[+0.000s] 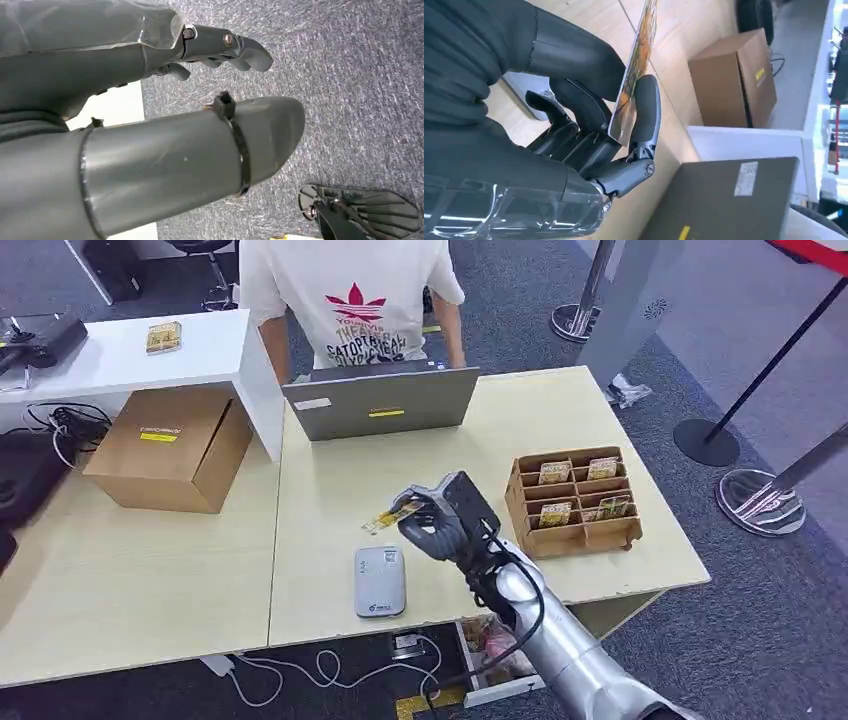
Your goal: Pass the card to the sensor for recognition and then transmit it.
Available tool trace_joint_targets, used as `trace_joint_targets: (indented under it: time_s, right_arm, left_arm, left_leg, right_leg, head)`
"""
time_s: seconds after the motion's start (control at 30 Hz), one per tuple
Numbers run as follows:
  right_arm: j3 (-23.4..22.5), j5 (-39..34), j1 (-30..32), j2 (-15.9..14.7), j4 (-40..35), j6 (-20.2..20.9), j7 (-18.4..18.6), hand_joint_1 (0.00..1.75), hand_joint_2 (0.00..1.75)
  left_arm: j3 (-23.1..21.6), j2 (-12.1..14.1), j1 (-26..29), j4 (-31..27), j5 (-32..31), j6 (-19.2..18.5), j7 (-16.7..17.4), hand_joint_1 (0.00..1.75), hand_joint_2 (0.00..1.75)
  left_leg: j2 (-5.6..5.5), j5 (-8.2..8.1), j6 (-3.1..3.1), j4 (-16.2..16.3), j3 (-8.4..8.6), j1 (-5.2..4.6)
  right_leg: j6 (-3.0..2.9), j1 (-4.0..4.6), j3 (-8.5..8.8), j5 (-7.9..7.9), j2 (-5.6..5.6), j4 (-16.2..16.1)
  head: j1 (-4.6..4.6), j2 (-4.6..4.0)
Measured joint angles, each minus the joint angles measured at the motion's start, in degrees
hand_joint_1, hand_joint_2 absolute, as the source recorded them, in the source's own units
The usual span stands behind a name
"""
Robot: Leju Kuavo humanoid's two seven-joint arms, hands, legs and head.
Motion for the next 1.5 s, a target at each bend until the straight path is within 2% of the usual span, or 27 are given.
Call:
trace_joint_targets:
  time_s: [0.27, 0.6, 0.73, 1.07, 1.5]
  right_arm:
    - [-1.28, -0.37, -0.10, -0.76, -2.36, -1.46, 0.13, 1.75, 1.75]
    - [-7.54, 0.24, -5.28, -3.74, -4.50, -4.13, 3.26, 1.75, 1.75]
    - [-9.03, 1.92, -10.30, -3.93, -1.73, -4.00, 4.41, 1.75, 1.75]
    - [-9.20, 4.83, -20.56, -2.86, 7.22, -5.57, 6.03, 1.75, 1.75]
    - [-9.20, 5.35, -24.87, -1.75, 12.05, -6.05, 6.40, 1.75, 1.75]
  left_arm:
    - [-0.09, 0.00, -0.02, 0.00, -0.70, -0.20, -0.44, 0.00, 0.00]
    - [-2.41, 0.02, -0.23, 0.00, -3.04, -1.49, -0.79, 0.00, 0.00]
    - [-2.67, 0.00, -0.52, 0.00, -2.62, -1.51, -0.17, 0.00, 0.00]
    - [-2.67, -0.28, -0.56, 0.00, -1.46, -1.16, 0.24, 0.00, 0.00]
    - [-2.67, -0.28, -0.46, 0.00, -1.03, -0.63, 0.24, 0.00, 0.00]
  left_leg:
    - [0.00, 0.00, 0.00, 0.00, -0.01, 0.00]
    - [-0.01, 0.00, 0.01, 0.01, -0.02, -0.02]
    - [0.01, 0.01, 0.00, 0.01, -0.01, -0.01]
    - [-0.01, 0.03, -0.01, 0.01, -0.02, 0.01]
    - [-0.03, 0.03, -0.01, 0.01, -0.03, 0.00]
  right_leg:
    - [0.00, 0.00, 0.00, 0.00, -0.01, 0.00]
    - [-0.01, -0.02, 0.00, 0.03, -0.01, 0.00]
    - [-0.02, -0.01, 0.00, 0.04, 0.01, 0.00]
    - [-0.02, 0.00, 0.00, 0.04, -0.01, 0.03]
    - [-0.02, -0.01, 0.00, 0.04, -0.05, 0.03]
  head:
    - [-0.02, 0.00]
    - [-0.02, 0.00]
    - [-0.02, 0.00]
    - [0.00, 0.00]
    - [0.00, 0.00]
